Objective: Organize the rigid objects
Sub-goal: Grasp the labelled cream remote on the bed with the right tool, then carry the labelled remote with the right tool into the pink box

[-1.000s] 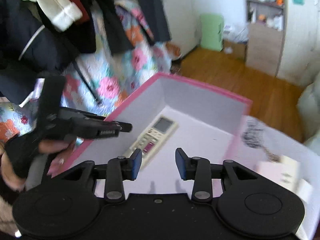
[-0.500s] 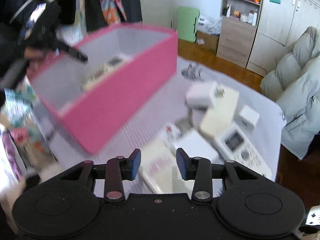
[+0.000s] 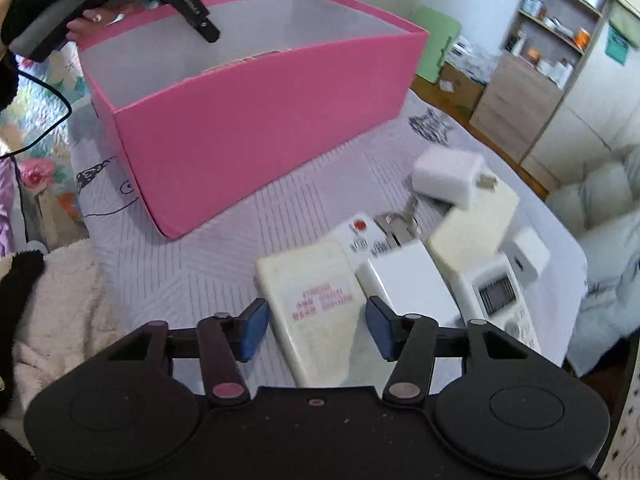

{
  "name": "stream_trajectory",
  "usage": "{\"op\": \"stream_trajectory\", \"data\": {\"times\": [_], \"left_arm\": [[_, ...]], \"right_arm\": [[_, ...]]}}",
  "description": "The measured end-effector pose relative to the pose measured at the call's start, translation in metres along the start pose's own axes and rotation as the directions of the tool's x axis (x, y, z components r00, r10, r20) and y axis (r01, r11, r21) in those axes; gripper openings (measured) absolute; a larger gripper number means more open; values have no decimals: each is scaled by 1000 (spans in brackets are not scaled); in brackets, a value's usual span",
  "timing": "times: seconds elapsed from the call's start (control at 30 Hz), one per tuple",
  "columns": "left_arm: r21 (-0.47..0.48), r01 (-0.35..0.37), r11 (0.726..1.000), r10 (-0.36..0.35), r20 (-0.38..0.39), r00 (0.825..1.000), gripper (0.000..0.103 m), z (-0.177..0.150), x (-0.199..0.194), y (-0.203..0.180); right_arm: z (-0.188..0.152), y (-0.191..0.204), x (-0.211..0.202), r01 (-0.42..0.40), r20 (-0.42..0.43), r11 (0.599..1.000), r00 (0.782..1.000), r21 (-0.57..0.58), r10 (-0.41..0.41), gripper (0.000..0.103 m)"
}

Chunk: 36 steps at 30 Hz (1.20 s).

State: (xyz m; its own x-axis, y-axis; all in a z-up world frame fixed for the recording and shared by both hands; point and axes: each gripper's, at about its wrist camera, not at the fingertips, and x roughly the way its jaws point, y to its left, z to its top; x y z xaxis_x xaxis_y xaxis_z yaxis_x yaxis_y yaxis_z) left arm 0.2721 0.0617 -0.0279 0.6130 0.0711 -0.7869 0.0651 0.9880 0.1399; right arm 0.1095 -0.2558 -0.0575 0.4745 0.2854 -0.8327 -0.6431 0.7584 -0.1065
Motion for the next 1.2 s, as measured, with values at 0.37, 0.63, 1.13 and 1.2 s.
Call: {"op": "stream_trajectory", "data": {"times": [0.37, 0.63, 1.13, 1.2], "left_arm": [[-14, 24, 1000, -24, -1, 1000, 9, 1, 1, 4], [-15, 36, 999, -36, 0, 999, 11, 1, 1, 5], [-25, 51, 998, -51, 0, 999, 12, 1, 1, 6], [-25, 51, 998, -51, -1, 999, 12, 1, 1, 5]], "right_arm": [[18, 19, 15, 25, -20, 998, 999, -60, -26, 69], [28, 15, 21, 15, -55, 1000, 998, 24, -14, 69], [39, 4, 18, -3, -26, 999, 1000, -38, 2, 62], [40, 3, 5, 15, 31, 1000, 999, 9, -16, 62]]}}
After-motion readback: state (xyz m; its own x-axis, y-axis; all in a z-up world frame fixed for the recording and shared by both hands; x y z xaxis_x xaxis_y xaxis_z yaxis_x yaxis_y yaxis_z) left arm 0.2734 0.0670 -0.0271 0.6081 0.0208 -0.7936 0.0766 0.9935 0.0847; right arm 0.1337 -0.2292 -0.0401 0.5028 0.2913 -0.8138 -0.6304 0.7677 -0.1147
